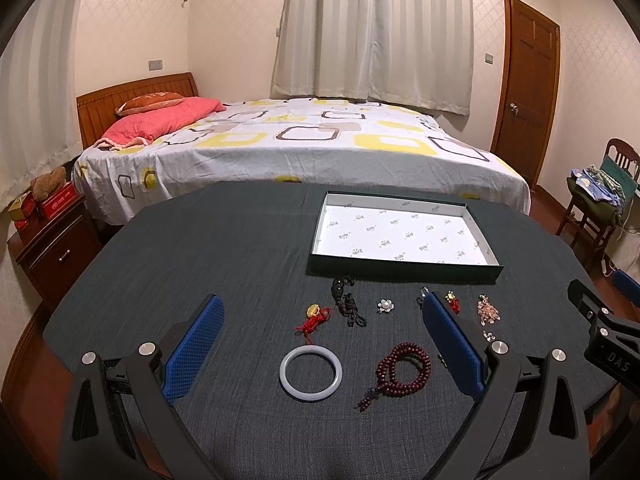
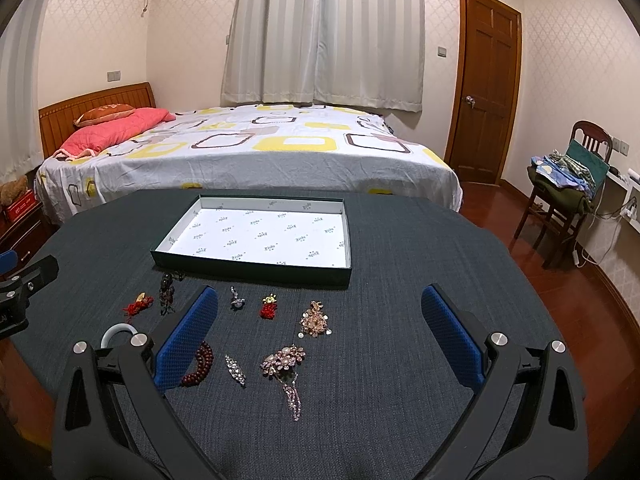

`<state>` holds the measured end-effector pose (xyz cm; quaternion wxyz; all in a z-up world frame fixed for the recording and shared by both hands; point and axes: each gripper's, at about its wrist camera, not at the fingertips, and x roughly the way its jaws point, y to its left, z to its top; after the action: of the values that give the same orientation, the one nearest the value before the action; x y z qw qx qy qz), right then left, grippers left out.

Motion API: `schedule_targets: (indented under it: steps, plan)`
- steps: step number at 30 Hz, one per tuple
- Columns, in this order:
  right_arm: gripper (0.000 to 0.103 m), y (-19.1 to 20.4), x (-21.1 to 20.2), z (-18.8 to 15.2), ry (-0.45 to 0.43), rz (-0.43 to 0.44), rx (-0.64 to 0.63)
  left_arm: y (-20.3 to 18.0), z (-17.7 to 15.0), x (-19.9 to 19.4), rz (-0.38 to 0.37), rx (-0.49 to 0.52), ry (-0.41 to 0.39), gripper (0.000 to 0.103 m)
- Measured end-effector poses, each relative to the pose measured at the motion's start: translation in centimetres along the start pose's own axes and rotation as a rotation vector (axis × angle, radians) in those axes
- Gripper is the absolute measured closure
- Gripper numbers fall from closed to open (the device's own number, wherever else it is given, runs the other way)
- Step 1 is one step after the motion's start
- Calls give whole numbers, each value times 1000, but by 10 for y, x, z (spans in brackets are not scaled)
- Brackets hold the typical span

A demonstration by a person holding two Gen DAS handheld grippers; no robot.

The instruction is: Organize jewelry

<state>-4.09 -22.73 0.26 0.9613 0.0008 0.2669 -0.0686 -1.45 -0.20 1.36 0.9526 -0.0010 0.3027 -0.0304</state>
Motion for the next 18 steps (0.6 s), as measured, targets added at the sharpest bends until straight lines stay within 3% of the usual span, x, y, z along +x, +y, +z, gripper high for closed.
schedule_targets:
  steps: [18]
  plan:
    - [4, 1, 2, -4, 5, 6, 3, 2, -2, 0, 0, -2, 3, 6]
